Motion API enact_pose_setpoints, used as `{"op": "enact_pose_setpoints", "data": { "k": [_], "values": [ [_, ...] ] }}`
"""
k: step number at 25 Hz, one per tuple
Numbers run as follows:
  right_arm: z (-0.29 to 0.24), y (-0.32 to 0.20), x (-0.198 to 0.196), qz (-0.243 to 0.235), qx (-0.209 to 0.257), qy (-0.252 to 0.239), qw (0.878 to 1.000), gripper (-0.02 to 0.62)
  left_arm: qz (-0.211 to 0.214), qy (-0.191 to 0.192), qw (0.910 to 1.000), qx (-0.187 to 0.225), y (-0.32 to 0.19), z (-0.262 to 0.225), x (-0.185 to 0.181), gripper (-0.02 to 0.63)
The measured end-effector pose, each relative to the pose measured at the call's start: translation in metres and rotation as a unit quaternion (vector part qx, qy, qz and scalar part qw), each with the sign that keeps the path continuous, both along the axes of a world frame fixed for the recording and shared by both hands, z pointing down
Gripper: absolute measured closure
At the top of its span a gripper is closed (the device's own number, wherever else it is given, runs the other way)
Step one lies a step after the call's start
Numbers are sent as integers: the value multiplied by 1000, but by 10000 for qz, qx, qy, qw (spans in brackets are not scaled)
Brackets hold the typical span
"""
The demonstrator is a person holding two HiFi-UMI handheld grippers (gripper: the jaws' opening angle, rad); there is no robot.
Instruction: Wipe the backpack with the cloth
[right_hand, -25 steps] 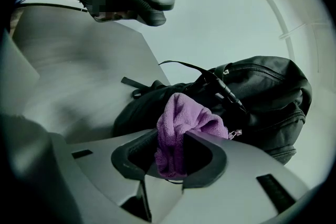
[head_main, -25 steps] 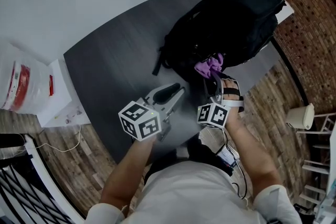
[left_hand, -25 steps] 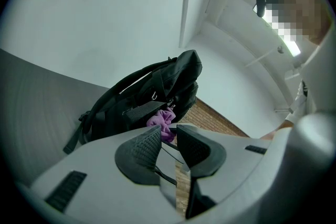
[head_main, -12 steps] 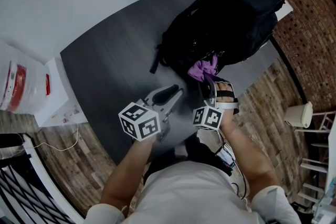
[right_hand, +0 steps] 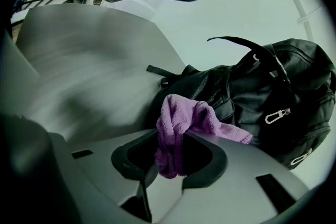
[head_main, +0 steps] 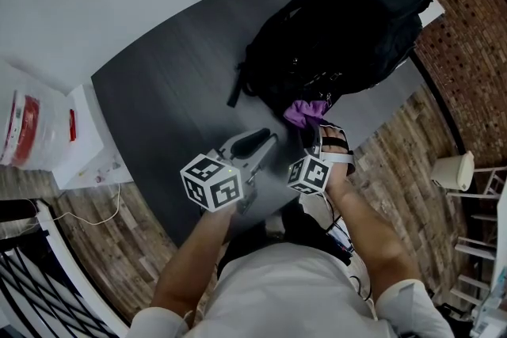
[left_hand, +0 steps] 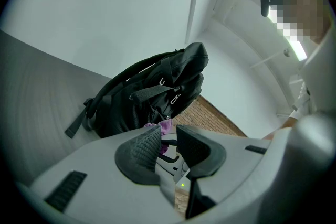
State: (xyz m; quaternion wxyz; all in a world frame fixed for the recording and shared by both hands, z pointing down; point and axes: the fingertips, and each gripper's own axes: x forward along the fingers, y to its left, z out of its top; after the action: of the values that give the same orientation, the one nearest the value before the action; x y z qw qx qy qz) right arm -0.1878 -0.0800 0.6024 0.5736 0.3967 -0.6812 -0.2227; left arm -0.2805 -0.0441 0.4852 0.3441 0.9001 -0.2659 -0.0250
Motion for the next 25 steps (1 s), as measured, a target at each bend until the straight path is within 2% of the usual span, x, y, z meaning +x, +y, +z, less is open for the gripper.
{"op": "enact_pose_setpoints", "data": {
  "k": [12, 20, 25],
  "values": [
    [23, 7, 2, -6, -443, 112, 9990, 460, 8, -167, 9996, -206, 0, 24, 0, 512],
    [68, 34, 4, 109, -1490, 136, 9887, 460, -21, -206, 9992, -342, 3, 36, -5, 512],
    [70, 47, -8, 47, -1689, -47, 9856, 460, -102, -214, 9990, -389, 3, 40, -12, 512]
  ]
}}
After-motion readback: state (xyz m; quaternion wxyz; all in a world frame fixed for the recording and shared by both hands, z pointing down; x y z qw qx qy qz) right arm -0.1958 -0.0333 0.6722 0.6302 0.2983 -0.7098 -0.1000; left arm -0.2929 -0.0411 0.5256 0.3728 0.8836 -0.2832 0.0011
